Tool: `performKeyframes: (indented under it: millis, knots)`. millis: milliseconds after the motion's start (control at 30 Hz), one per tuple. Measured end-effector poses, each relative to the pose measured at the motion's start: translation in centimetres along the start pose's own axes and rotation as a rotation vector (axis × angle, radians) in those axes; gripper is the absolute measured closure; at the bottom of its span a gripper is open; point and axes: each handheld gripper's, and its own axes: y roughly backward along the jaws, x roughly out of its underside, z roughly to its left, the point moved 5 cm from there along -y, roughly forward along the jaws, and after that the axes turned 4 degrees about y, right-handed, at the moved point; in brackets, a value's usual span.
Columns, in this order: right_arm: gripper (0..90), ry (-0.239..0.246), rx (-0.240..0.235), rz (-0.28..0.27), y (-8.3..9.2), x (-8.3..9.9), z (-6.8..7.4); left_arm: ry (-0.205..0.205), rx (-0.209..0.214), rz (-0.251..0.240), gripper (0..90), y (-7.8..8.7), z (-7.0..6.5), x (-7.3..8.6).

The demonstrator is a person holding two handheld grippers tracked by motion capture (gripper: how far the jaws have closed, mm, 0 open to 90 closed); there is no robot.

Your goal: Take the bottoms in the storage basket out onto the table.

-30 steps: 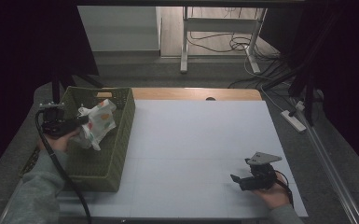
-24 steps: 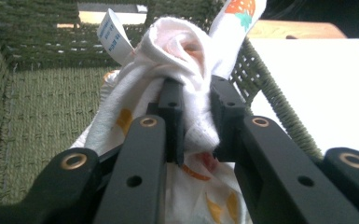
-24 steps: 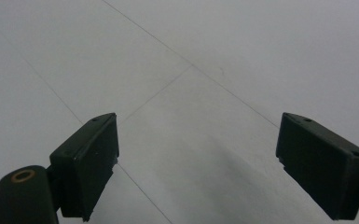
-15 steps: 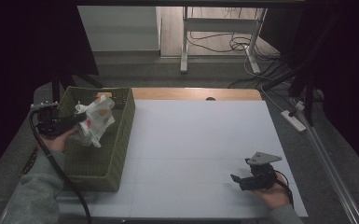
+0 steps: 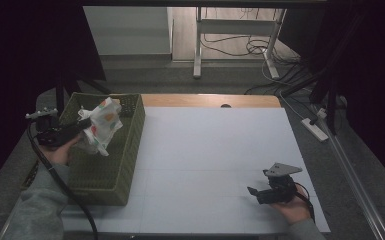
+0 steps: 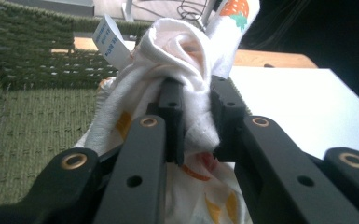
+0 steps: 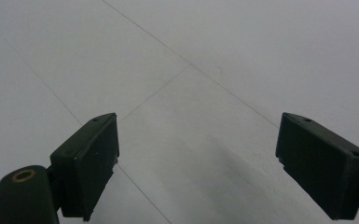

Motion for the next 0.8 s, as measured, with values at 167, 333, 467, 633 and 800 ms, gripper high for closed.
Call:
performKeyframes:
  millis: [167,333,467,633,800]
  knots:
    - [13.8,0.001,0.001,0.0,0.0,0.0,0.0,0.006,0.024,-0.024,77.5,0.4,-0.4,-0.1]
    - [13.8,0.001,0.001,0.0,0.0,0.0,0.0,0.008,0.039,-0.042,77.5,0.7,-0.8,-0.2]
    - [13.9,0.002,0.003,-0.003,0.0,0.0,0.0,0.009,0.053,-0.056,77.5,1.1,-1.1,-0.4]
    - [14.0,0.003,0.006,-0.006,0.1,0.0,0.0,0.012,0.07,-0.073,77.5,1.5,-1.4,-0.6]
    - [13.9,0.003,0.006,-0.007,0.1,-0.1,0.0,0.007,0.084,-0.085,77.5,1.7,-1.9,-0.8]
